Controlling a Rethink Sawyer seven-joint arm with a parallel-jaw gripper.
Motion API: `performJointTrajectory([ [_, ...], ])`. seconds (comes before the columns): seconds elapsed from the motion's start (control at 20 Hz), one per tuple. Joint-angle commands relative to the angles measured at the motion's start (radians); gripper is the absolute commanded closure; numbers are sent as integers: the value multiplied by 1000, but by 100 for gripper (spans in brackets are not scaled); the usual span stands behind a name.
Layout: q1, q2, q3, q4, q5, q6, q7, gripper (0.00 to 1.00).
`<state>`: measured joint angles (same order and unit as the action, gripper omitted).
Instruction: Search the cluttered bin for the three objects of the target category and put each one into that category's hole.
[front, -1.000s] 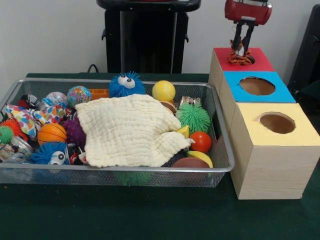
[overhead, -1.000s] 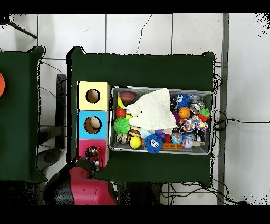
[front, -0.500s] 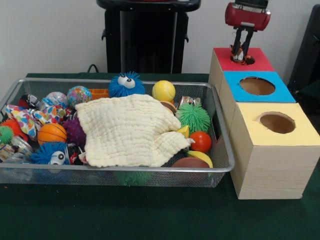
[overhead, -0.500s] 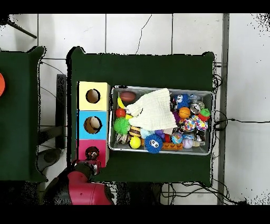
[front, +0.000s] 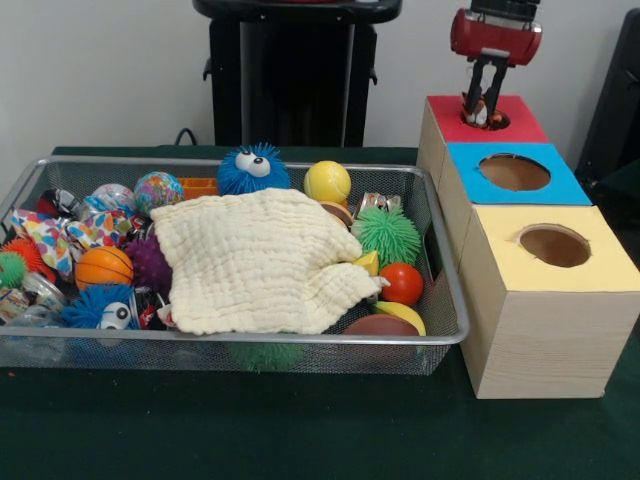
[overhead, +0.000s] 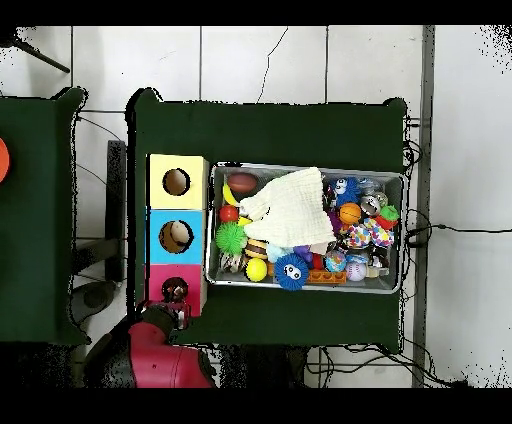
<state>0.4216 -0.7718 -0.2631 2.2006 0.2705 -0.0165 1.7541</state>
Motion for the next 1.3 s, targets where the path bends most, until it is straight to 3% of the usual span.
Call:
performJointTrajectory([
  [0.05,-5,63,94,36,57,7,270,100],
  [0.35,-4,61,99,19,66,-14,268,100],
  [0.7,-3,50,86,-19,57,27,221,100],
  [0.75,-15,43,102,-11,54,31,222,0],
  [0.85,-72,28,166,14,40,14,227,0],
  [1.0,-95,25,183,27,24,-4,223,0],
  [1.3,-82,15,149,25,33,0,223,0],
])
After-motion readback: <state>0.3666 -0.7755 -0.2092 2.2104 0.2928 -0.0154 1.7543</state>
